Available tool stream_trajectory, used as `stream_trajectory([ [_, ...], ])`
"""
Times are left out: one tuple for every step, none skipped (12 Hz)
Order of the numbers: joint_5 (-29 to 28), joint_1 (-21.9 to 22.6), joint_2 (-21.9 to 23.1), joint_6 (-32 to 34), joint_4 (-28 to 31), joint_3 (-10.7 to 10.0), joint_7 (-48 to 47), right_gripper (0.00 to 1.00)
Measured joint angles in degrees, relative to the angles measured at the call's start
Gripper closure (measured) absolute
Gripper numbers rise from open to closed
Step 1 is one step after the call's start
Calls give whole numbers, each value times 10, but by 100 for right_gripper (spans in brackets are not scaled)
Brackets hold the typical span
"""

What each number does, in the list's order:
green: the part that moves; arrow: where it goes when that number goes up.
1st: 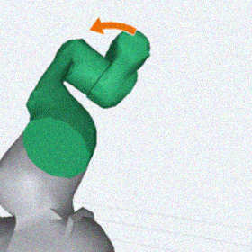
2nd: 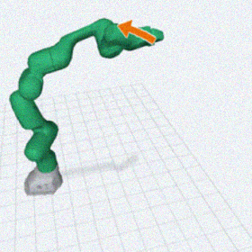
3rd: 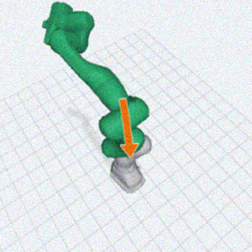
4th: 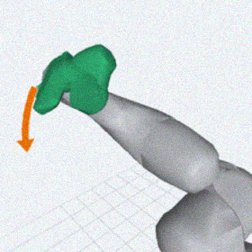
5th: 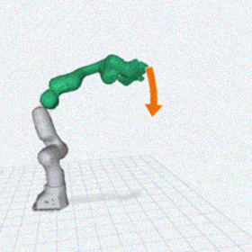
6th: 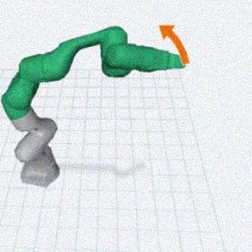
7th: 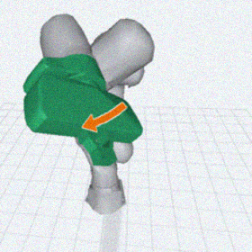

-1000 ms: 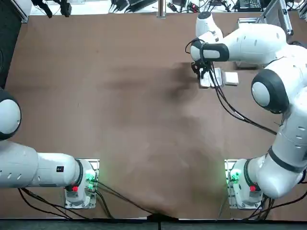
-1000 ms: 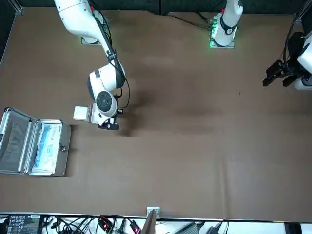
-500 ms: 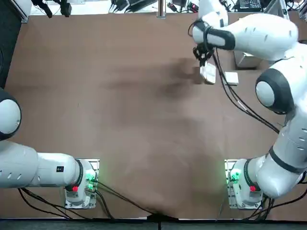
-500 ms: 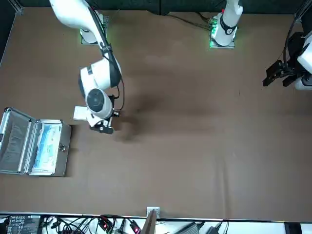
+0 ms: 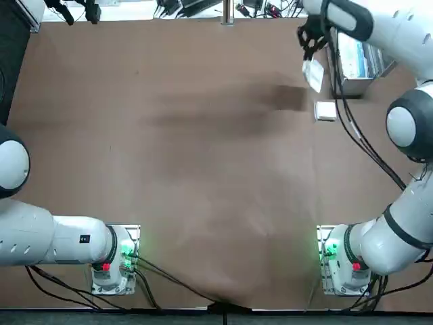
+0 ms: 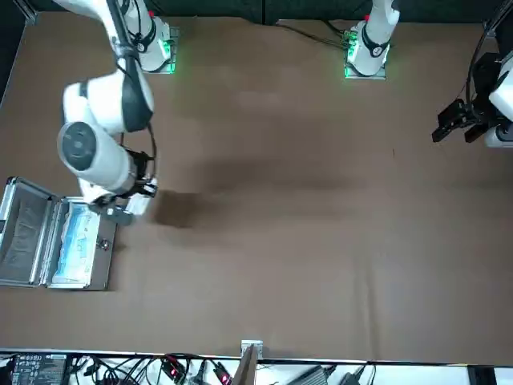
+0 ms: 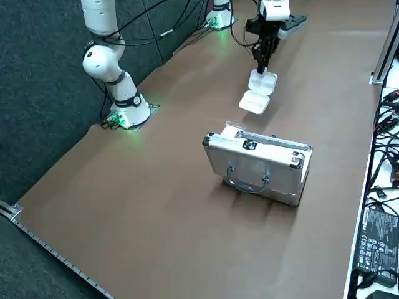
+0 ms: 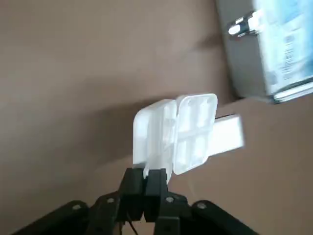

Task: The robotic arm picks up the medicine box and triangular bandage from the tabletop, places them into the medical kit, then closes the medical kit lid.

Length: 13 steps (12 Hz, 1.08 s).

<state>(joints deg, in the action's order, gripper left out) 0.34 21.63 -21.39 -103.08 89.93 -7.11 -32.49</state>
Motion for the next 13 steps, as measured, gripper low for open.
stream_trajectory([
  [2,-12,5,19,-15,0,8,97],
  [11,-25,8,40,-31,-1,23,97],
  [28,-36,10,60,-45,-2,41,97],
  [54,-47,11,71,-55,-2,61,97],
  [79,-57,10,76,-60,-2,79,97],
  [101,-67,10,77,-60,-2,95,97],
  [121,-77,6,77,-60,-2,109,97],
  [143,-87,1,77,-60,-2,120,97],
  [163,-95,-8,73,-60,-2,127,97],
  [189,-105,-28,60,-59,-2,131,97],
  [194,-109,-39,53,-59,-2,132,97],
  [198,-112,-48,46,-59,-2,132,97],
  [201,-115,-56,39,-59,-2,132,97],
])
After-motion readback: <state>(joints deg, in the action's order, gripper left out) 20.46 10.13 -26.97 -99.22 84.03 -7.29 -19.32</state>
